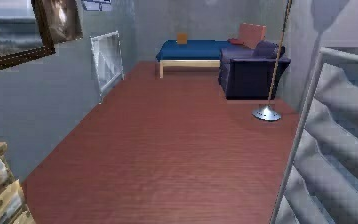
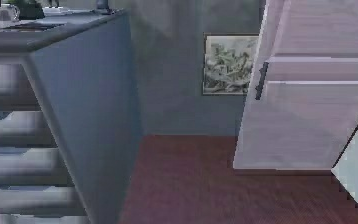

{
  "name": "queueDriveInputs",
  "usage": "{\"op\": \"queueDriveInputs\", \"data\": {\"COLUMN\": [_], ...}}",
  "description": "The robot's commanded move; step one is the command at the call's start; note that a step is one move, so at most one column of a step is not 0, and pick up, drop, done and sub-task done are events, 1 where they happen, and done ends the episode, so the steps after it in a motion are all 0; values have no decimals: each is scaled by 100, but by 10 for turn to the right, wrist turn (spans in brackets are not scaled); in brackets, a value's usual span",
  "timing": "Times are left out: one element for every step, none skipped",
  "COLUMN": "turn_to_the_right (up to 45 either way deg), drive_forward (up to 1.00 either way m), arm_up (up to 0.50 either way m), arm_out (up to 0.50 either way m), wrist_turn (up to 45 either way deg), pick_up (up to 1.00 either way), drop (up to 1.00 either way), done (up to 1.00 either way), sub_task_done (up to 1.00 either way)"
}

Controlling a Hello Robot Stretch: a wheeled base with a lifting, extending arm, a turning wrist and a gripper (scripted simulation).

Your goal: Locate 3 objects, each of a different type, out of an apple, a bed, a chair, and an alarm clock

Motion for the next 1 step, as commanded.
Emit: {"op": "queueDriveInputs", "data": {"turn_to_the_right": [0], "drive_forward": [100], "arm_up": [0], "arm_out": [0], "wrist_turn": [0], "pick_up": [0], "drop": [0], "done": [0], "sub_task_done": [0]}}
